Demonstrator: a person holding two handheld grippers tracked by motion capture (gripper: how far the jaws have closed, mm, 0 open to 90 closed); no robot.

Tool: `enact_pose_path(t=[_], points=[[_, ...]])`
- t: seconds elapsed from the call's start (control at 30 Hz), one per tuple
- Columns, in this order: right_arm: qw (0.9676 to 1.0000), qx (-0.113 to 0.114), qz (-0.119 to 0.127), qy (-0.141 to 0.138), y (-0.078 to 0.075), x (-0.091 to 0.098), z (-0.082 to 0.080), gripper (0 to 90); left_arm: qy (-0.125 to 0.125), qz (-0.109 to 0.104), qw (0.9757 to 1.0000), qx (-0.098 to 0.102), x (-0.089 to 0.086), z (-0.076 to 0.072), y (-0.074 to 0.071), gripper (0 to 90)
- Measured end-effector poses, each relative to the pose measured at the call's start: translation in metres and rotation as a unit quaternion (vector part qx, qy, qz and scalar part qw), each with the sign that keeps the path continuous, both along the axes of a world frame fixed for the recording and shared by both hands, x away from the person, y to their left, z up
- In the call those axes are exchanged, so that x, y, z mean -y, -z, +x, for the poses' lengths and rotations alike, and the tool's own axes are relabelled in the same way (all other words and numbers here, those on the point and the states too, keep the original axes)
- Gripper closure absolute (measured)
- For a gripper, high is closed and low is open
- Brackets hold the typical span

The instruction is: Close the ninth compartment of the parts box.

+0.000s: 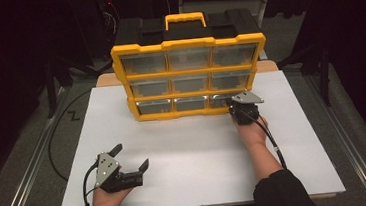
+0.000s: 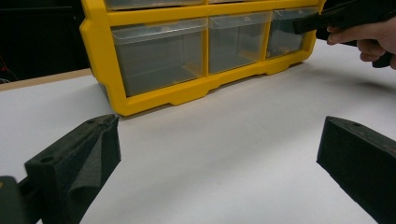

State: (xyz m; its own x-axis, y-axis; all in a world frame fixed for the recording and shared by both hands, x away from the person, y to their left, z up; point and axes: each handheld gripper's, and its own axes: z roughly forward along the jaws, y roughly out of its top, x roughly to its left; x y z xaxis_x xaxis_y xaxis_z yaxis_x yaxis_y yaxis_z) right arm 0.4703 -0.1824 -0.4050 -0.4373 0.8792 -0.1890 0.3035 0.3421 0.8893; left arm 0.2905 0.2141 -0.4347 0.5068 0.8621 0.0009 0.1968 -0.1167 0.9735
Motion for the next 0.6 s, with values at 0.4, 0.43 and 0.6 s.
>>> enact_pose_path(t=[0.4, 0.43, 0.6], points=[[0.9999, -0.007, -0.012, -0.001, -0.002, 0.0, 0.001, 90.0, -0.001, 0.001, 1.0, -0.002, -0.001, 0.0, 0.001, 0.1], [0.9999, -0.01, -0.007, -0.001, -0.002, 0.001, 0.0, 89.3, -0.002, 0.001, 1.0, -0.002, -0.002, 0.001, 0.001, 0.1], [0.9996, -0.016, -0.014, -0.018, -0.006, 0.004, -0.013, 81.5, -0.009, -0.001, 1.0, -0.003, -0.004, 0.001, 0.001, 0.1]])
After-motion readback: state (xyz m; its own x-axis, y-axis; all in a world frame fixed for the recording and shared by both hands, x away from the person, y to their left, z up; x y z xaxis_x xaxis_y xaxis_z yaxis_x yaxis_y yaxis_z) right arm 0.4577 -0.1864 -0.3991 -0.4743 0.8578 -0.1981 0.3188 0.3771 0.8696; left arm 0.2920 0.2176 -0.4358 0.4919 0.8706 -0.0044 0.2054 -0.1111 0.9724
